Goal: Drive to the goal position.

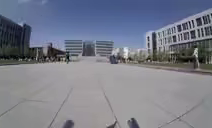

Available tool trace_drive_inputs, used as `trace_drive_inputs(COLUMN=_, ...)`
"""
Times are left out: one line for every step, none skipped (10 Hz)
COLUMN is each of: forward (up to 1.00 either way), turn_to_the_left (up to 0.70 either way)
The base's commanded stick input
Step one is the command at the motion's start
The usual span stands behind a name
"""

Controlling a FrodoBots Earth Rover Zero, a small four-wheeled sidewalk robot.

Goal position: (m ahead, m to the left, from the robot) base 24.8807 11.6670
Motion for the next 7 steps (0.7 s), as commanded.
trace_drive_inputs(forward=1.00, turn_to_the_left=0.00)
trace_drive_inputs(forward=1.00, turn_to_the_left=0.00)
trace_drive_inputs(forward=1.00, turn_to_the_left=0.00)
trace_drive_inputs(forward=1.00, turn_to_the_left=0.00)
trace_drive_inputs(forward=1.00, turn_to_the_left=0.00)
trace_drive_inputs(forward=1.00, turn_to_the_left=0.00)
trace_drive_inputs(forward=1.00, turn_to_the_left=0.00)
